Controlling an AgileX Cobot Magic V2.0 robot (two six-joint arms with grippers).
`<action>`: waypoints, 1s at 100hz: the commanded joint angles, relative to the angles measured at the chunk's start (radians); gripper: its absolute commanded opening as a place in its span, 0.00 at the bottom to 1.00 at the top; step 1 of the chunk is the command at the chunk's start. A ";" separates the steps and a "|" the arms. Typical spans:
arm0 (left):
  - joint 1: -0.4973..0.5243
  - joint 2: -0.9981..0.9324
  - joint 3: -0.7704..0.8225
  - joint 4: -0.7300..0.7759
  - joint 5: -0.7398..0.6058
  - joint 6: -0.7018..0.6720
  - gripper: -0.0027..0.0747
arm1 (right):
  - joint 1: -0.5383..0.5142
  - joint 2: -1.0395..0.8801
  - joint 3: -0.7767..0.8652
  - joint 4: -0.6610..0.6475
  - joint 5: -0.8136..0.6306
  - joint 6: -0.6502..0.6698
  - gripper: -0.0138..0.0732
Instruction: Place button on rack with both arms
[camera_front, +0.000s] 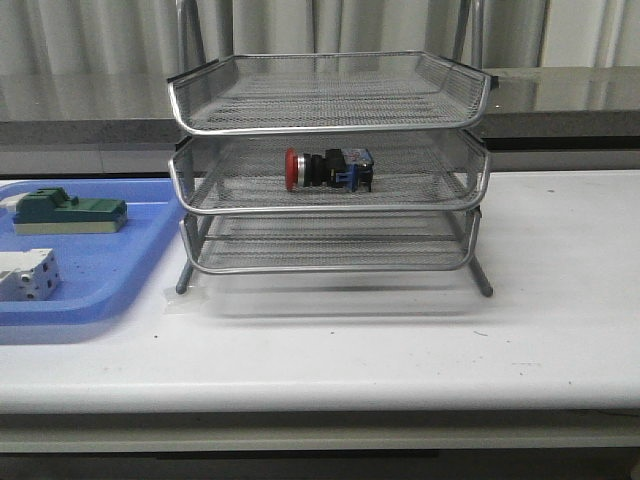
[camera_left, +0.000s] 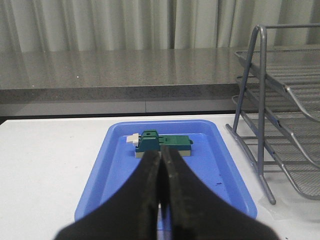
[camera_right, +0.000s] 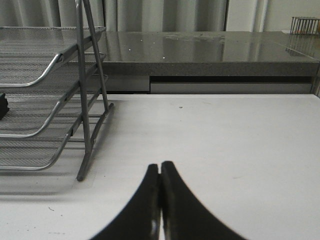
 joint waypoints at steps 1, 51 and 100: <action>-0.007 -0.032 0.013 0.003 -0.093 -0.016 0.01 | -0.006 -0.012 0.002 0.002 -0.085 -0.007 0.09; -0.007 -0.172 0.152 -0.050 -0.148 -0.016 0.01 | -0.006 -0.012 0.002 0.002 -0.085 -0.007 0.09; -0.007 -0.172 0.152 -0.052 -0.148 -0.016 0.01 | -0.006 -0.012 0.002 0.002 -0.085 -0.007 0.09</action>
